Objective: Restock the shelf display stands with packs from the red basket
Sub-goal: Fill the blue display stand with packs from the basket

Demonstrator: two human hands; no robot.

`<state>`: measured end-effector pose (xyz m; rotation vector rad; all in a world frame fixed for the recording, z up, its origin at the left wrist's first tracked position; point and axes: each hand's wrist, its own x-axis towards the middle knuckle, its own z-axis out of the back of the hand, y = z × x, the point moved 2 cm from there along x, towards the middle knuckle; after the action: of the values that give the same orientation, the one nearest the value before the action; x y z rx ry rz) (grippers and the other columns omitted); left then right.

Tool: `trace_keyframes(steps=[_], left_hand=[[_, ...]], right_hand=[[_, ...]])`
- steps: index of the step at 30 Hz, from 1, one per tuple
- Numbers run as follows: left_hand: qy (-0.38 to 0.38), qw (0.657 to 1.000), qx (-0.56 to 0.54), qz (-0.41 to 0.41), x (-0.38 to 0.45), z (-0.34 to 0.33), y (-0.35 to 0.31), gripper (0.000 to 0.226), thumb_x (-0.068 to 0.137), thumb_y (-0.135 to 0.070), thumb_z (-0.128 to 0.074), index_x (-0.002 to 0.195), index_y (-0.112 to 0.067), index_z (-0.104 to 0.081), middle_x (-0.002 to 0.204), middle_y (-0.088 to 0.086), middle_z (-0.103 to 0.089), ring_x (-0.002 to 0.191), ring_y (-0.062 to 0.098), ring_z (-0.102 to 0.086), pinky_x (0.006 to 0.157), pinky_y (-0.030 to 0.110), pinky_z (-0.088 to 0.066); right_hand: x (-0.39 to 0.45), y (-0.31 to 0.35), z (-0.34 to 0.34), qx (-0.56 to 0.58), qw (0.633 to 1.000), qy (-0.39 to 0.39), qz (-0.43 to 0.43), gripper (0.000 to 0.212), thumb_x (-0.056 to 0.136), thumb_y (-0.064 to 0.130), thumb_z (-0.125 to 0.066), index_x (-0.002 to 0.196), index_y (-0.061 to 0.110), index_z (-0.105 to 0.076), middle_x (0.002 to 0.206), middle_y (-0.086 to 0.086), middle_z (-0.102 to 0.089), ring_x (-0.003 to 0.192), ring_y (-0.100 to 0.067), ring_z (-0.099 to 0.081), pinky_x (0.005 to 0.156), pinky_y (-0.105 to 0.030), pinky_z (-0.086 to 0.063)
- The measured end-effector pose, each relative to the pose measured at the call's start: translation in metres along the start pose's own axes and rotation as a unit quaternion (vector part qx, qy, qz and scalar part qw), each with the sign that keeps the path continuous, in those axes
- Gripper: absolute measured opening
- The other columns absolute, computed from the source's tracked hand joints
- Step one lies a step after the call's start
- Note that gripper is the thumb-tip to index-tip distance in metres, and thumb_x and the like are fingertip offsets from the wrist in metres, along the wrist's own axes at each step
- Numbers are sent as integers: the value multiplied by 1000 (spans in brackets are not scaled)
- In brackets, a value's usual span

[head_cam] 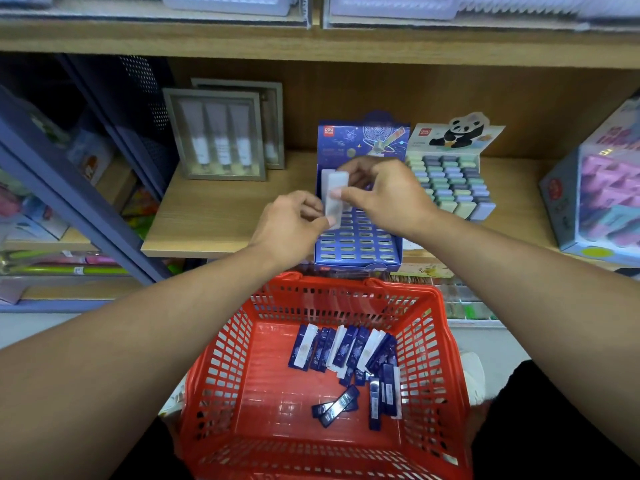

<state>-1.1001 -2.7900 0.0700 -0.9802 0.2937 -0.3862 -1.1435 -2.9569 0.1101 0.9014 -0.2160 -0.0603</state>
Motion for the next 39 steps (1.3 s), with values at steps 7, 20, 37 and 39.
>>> trace_keyframes(steps=[7, 20, 37, 39], left_hand=[[99, 969, 226, -24, -12, -4, 10, 59, 92, -34, -69, 146, -23, -46, 137, 4, -52, 122, 25, -56, 103, 34, -45], [155, 961, 224, -47, -19, -8, 12, 67, 100, -22, -58, 157, -19, -24, 157, 1, -38, 130, 17, -46, 100, 24, -35], [176, 949, 254, -53, -15, -10, 21, 80, 100, -23, -56, 161, -16, -5, 168, -3, -9, 154, 12, -12, 121, 23, -12], [178, 949, 253, -54, -16, -10, 22, 80, 100, -23, -56, 161, -16, -5, 168, -3, -8, 154, 12, -12, 121, 23, -13]], right_hand=[[3, -28, 15, -128, 989, -65, -20, 27, 93, 10, -69, 114, 25, -60, 78, 19, -59, 65, 8, -59, 61, -18, -43], [10, -28, -2, -150, 988, -44, 4, 6, 96, 27, -66, 102, 28, -67, 83, 13, -63, 82, -14, -63, 77, -30, -51], [13, -32, 5, -186, 978, -95, -24, 17, 96, 21, -68, 110, 19, -77, 103, 2, -76, 87, -5, -63, 93, -23, -50], [16, -30, 2, -207, 975, -84, -12, 19, 97, 21, -65, 112, 18, -76, 110, 0, -75, 96, -12, -66, 95, -23, -47]])
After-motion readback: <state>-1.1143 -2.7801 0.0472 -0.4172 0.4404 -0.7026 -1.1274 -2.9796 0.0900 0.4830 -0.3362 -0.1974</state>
